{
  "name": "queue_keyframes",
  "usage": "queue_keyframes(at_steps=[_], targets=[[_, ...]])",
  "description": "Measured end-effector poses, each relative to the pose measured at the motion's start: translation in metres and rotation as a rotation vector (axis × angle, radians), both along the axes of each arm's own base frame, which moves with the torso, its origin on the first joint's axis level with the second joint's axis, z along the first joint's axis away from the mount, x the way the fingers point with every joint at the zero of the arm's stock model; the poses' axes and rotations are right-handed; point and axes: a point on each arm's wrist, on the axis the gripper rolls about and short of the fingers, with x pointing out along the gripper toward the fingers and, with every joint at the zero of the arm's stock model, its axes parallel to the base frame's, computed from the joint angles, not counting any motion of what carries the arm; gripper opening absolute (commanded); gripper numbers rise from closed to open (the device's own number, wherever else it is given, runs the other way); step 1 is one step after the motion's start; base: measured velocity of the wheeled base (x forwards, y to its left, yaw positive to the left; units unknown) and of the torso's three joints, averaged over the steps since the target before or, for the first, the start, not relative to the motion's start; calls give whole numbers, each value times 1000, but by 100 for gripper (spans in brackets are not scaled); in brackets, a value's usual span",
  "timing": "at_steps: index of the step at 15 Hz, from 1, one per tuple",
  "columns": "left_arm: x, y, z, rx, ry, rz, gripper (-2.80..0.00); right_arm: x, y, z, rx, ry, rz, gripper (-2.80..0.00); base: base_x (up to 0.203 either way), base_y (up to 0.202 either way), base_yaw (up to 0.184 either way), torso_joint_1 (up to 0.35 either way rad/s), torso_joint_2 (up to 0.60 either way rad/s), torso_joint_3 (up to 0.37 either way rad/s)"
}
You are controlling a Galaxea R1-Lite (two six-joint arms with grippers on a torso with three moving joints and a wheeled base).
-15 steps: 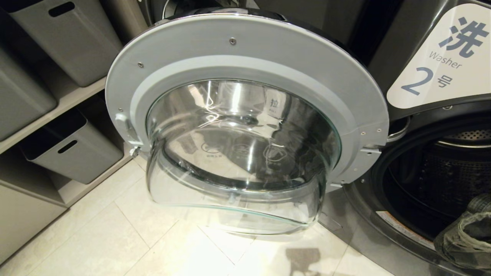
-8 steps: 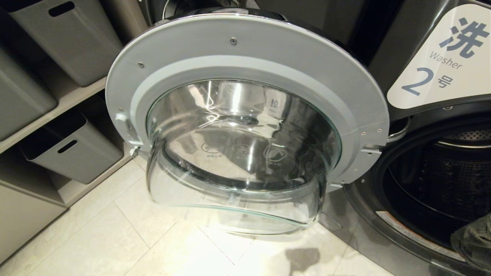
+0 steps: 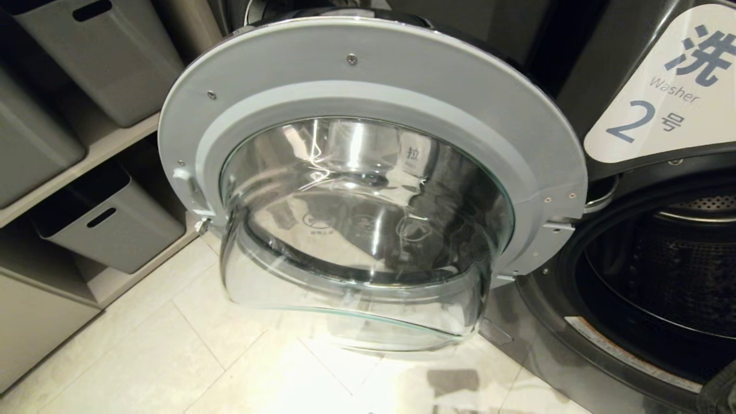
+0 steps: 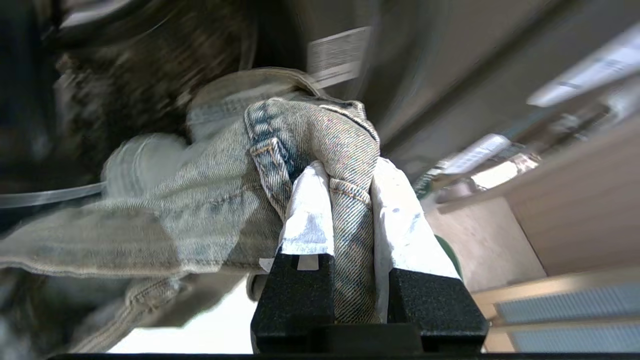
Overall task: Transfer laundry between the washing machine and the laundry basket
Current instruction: Pick a cloth and place it into the basket
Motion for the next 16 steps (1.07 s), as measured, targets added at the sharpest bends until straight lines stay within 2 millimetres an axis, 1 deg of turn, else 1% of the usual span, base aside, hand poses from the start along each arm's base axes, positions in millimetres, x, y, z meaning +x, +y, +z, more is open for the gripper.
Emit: queue_keyframes(at_steps=[2, 5, 11, 12, 14, 16], targets=[[0, 0, 0, 0, 0, 0, 0, 1, -4, 6, 3, -1, -61, -280, 0, 0, 0, 0, 0, 0], [0, 0, 0, 0, 0, -1, 0, 1, -10, 11, 15, -2, -61, -280, 0, 0, 0, 0, 0, 0], [0, 0, 0, 0, 0, 0, 0, 2, -29, 0, 134, -1, -117, -280, 0, 0, 0, 0, 0, 0], [0, 0, 0, 0, 1, -1, 0, -1, -32, -2, 155, -9, -237, -280, 0, 0, 0, 0, 0, 0], [0, 0, 0, 0, -1, -1, 0, -4, -37, -4, 179, -20, -340, -280, 0, 0, 0, 0, 0, 0], [0, 0, 0, 0, 0, 0, 0, -6, -40, -6, 197, -28, -384, -280, 0, 0, 0, 0, 0, 0]])
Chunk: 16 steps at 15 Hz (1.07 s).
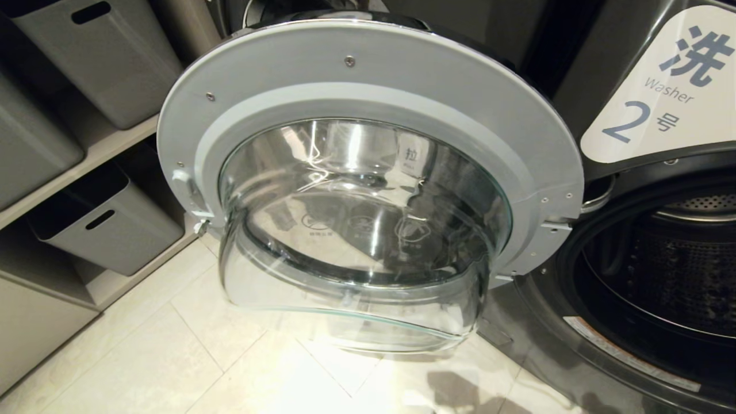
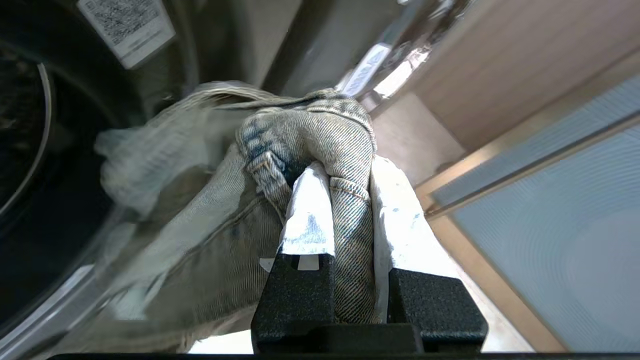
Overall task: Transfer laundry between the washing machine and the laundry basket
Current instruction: Pick a cloth and place it into the basket
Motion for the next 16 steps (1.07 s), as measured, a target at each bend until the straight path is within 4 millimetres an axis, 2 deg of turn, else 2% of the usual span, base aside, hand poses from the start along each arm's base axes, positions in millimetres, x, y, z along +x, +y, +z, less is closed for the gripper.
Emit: queue_keyframes(at_steps=[8, 12, 16], targets=[[0, 0, 0, 0, 0, -1, 0, -1, -10, -13, 81, -11, 3, -280, 0, 0, 0, 0, 0, 0], [0, 0, 0, 0, 0, -1, 0, -4, -29, -9, 111, -25, -21, -280, 0, 0, 0, 0, 0, 0], [0, 0, 0, 0, 0, 0, 0, -8, -52, -12, 150, -30, -39, -280, 0, 0, 0, 0, 0, 0]])
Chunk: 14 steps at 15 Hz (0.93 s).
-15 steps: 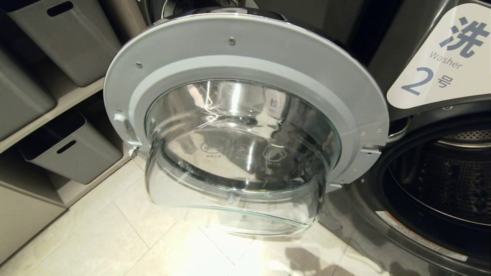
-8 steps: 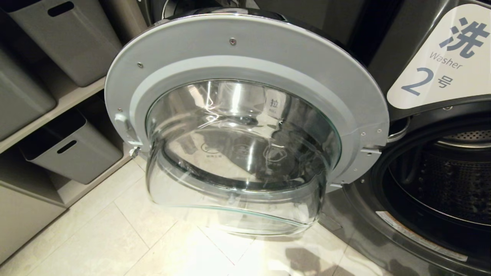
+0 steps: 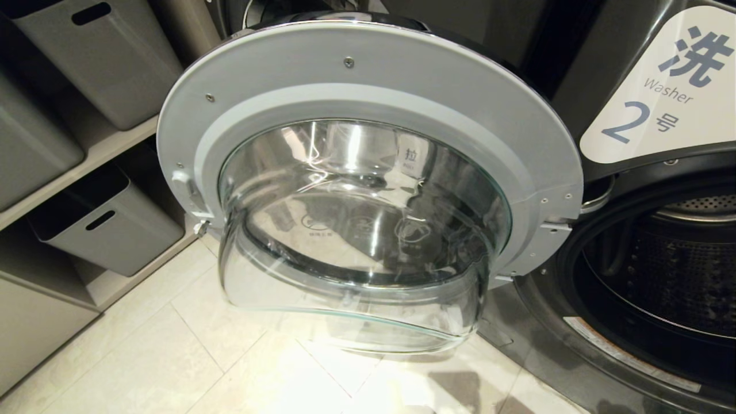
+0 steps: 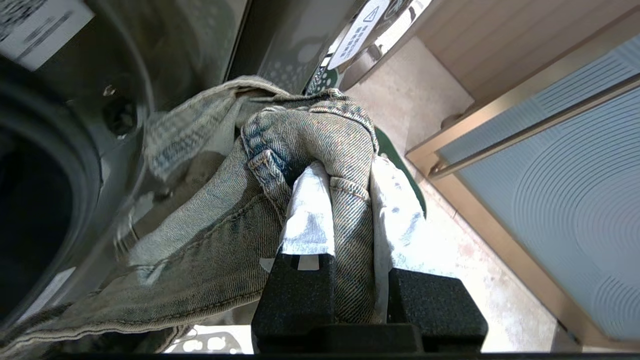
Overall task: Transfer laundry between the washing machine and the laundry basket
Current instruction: Pick a cloth and place it into the basket
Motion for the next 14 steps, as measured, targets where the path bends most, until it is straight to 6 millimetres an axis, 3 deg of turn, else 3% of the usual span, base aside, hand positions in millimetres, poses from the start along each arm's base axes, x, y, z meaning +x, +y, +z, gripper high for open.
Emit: queue_keyframes(at_steps=[7, 14], targets=[[0, 0, 0, 0, 0, 0, 0, -8, -41, -3, 70, -40, -84, -280, 0, 0, 0, 0, 0, 0], [0, 0, 0, 0, 0, 0, 0, -20, -48, -13, 130, -51, -168, -280, 0, 0, 0, 0, 0, 0]])
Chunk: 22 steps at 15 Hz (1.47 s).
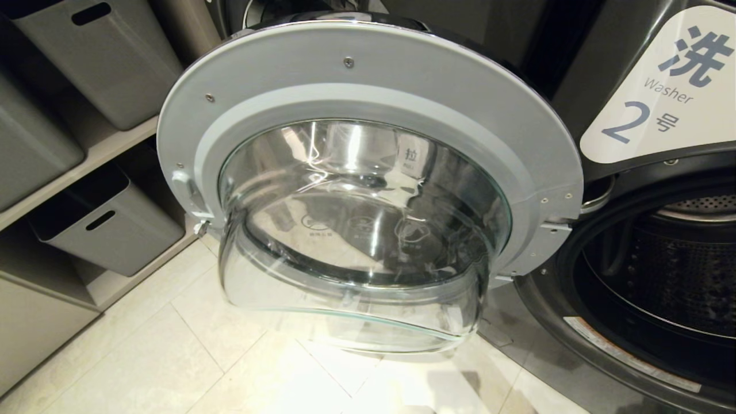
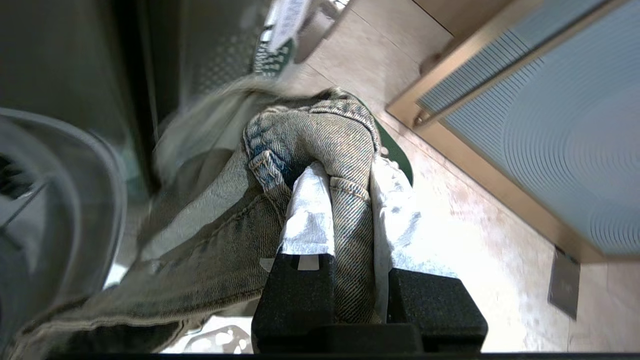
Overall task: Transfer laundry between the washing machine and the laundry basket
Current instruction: Pick a cloth and place it into the basket
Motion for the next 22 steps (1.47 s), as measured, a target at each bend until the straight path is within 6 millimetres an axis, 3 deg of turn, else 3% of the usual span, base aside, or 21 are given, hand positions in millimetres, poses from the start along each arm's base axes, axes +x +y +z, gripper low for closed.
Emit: queue_keyframes(at_steps=[4, 13, 17, 18, 22], targets=[[0, 0, 0, 0, 0, 0, 0, -11, -8, -1, 27, -7, -58, -280, 0, 0, 0, 0, 0, 0], [0, 0, 0, 0, 0, 0, 0, -47, -55, -5, 111, -39, -162, -280, 0, 0, 0, 0, 0, 0], [0, 0, 0, 0, 0, 0, 0, -54, -64, -10, 141, -49, -175, -280, 0, 0, 0, 0, 0, 0], [0, 0, 0, 0, 0, 0, 0, -55, -65, -12, 146, -51, -174, 0, 0, 0, 0, 0, 0, 0], [0, 0, 0, 0, 0, 0, 0, -56, -67, -14, 156, -55, -175, 0, 0, 0, 0, 0, 0, 0]])
